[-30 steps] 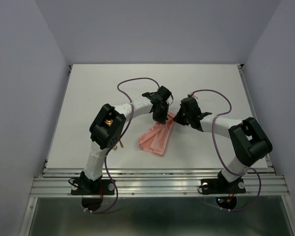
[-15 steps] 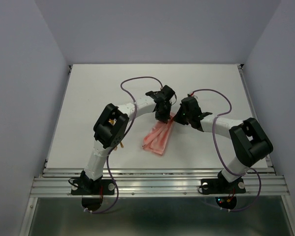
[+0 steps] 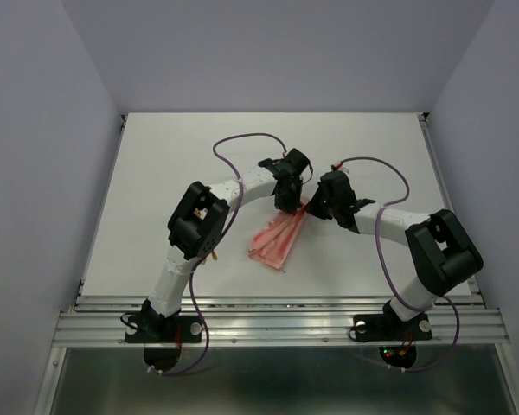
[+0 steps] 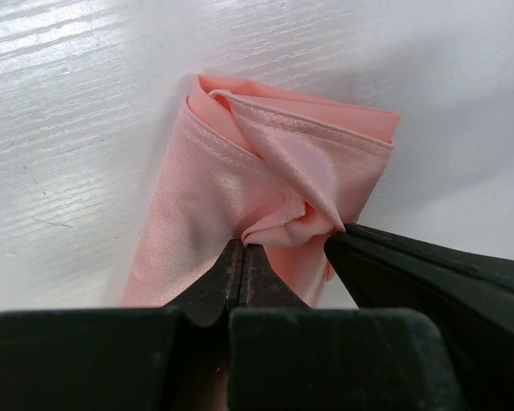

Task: Fold the napkin into a case and place the utensils inside
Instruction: Stuff the top corner of the smaller-rectangle-folded napkin into the folded napkin.

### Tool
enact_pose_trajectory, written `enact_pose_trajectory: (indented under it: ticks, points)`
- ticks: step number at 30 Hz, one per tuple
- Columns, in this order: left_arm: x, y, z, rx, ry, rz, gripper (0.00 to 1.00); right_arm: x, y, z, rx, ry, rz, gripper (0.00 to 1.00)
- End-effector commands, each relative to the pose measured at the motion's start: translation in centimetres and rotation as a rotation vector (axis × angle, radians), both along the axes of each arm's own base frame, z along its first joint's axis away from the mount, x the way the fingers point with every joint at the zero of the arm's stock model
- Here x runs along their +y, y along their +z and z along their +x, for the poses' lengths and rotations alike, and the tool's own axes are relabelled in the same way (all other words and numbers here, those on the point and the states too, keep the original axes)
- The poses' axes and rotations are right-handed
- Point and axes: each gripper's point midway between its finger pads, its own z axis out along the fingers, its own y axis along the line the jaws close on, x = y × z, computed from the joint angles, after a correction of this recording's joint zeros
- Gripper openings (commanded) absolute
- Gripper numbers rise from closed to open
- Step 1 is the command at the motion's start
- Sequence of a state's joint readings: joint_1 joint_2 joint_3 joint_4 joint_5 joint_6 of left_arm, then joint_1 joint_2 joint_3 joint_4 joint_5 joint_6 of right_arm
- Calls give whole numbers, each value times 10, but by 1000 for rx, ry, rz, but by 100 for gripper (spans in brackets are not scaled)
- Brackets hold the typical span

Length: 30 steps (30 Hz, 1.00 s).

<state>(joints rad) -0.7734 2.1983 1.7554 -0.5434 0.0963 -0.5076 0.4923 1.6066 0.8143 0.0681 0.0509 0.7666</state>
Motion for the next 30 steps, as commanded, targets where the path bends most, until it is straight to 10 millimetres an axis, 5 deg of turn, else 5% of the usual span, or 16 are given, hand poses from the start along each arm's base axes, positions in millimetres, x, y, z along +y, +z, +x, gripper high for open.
enact_pose_trajectory:
  ticks: [1,16,30]
  points:
    - [-8,12,10,-43,24,-14,0,9,20,2,-62,29,43,1]
    - [-25,36,19,-70,45,-98,0,9,8,-6,-28,47,38,1]
    - [-31,15,16,-41,28,-80,0,9,17,-5,-49,49,44,1]
